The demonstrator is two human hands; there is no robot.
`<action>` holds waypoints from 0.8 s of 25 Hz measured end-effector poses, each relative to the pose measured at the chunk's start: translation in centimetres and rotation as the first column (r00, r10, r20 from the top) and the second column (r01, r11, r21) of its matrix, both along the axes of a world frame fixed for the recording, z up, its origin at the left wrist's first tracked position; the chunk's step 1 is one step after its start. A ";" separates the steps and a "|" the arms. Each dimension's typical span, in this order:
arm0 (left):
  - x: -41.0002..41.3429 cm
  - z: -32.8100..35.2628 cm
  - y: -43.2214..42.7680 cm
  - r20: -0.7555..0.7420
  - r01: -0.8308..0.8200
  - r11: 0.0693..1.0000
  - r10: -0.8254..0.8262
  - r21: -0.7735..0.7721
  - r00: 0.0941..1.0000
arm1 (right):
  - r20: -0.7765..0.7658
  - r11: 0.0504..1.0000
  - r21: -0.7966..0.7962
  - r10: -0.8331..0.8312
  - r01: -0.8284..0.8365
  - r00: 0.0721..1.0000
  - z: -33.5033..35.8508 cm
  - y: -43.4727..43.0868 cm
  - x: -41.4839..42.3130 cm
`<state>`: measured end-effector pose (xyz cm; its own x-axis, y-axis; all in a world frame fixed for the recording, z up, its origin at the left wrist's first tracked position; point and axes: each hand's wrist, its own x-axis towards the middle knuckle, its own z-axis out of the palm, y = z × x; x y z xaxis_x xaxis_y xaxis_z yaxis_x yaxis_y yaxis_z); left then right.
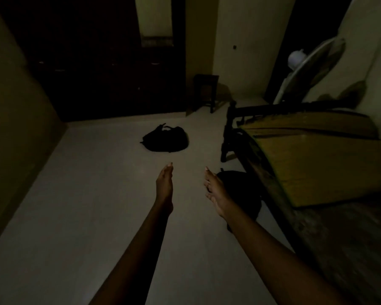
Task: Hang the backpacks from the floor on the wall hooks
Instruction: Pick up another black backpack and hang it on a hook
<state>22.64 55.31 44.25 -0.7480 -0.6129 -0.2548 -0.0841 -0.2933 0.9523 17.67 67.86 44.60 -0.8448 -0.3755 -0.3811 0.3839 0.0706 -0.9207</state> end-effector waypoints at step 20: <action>-36.2 -29.6 4.5 0.482 -0.050 0.994 0.000 0.092 0.876 | 0.127 0.807 0.506 0.278 -0.303 0.952 -29.5 1.5 -39.8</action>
<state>-13.57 59.83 14.70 -0.5025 -0.5824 -0.6389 -0.5152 -0.3918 0.7623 -22.13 69.38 15.14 -0.7054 -0.3394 -0.6222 0.3089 0.6429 -0.7009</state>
